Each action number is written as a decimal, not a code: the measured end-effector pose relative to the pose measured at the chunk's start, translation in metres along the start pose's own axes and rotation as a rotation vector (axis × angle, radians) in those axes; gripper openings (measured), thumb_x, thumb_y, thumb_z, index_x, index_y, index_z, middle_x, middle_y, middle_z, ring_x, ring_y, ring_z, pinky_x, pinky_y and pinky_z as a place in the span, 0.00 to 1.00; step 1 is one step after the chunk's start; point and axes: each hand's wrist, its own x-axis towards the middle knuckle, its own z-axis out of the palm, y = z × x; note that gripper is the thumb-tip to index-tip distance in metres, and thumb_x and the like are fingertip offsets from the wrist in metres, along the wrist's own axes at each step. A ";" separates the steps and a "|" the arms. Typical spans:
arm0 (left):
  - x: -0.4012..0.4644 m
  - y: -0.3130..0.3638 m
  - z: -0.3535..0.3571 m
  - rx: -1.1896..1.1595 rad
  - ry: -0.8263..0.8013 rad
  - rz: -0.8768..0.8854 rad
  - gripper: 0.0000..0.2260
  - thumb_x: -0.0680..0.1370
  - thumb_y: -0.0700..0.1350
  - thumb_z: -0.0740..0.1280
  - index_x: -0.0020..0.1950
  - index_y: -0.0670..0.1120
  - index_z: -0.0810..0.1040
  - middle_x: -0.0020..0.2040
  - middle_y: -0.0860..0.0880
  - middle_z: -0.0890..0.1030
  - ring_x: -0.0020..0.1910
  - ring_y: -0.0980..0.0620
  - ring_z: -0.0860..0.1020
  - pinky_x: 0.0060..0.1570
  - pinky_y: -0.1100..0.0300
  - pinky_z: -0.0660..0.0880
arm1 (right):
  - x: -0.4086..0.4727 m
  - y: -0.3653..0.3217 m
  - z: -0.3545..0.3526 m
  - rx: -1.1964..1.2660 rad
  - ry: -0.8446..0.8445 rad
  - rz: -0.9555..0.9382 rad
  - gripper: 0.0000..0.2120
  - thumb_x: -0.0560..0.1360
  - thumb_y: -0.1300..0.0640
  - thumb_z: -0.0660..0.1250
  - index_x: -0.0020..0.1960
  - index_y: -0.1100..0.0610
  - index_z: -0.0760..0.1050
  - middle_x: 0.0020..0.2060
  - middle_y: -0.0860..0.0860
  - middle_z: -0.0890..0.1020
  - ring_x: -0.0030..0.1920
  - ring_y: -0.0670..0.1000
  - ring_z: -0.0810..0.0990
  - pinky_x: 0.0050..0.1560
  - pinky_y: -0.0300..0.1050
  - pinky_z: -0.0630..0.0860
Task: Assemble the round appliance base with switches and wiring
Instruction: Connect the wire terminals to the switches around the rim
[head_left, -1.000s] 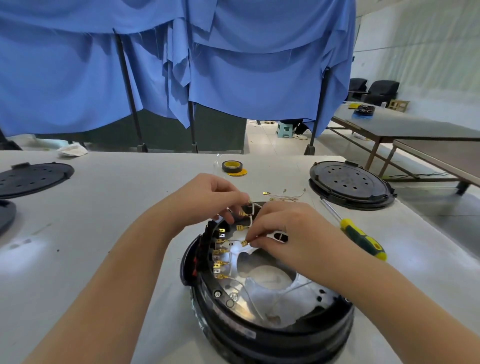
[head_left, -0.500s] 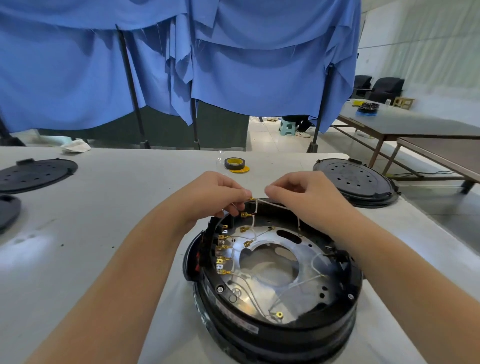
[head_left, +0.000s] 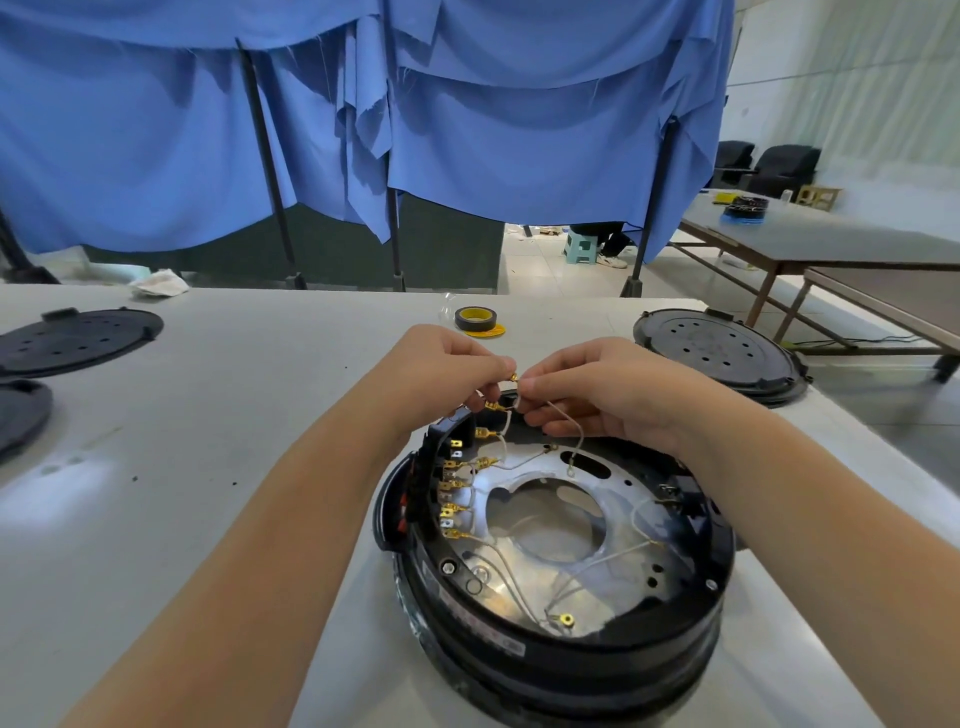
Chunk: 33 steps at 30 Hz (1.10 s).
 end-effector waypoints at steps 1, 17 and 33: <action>-0.001 0.000 0.001 -0.026 0.022 0.001 0.07 0.76 0.49 0.70 0.39 0.49 0.82 0.29 0.57 0.81 0.29 0.62 0.77 0.31 0.66 0.72 | 0.001 -0.001 -0.002 -0.023 -0.005 0.006 0.01 0.72 0.62 0.72 0.43 0.59 0.81 0.36 0.53 0.86 0.36 0.46 0.85 0.32 0.36 0.79; -0.030 -0.063 0.013 -0.198 0.271 -0.039 0.08 0.78 0.43 0.67 0.54 0.49 0.83 0.48 0.52 0.84 0.46 0.57 0.81 0.44 0.66 0.75 | 0.020 0.014 0.025 -0.402 -0.162 0.168 0.02 0.73 0.61 0.71 0.44 0.57 0.83 0.37 0.50 0.86 0.29 0.42 0.79 0.32 0.34 0.73; -0.033 -0.070 0.017 -0.235 0.288 0.008 0.11 0.78 0.40 0.65 0.58 0.47 0.82 0.53 0.50 0.84 0.52 0.54 0.81 0.54 0.60 0.76 | 0.023 0.025 0.037 -0.383 -0.070 0.130 0.07 0.73 0.58 0.69 0.47 0.59 0.82 0.31 0.50 0.80 0.26 0.43 0.75 0.26 0.33 0.70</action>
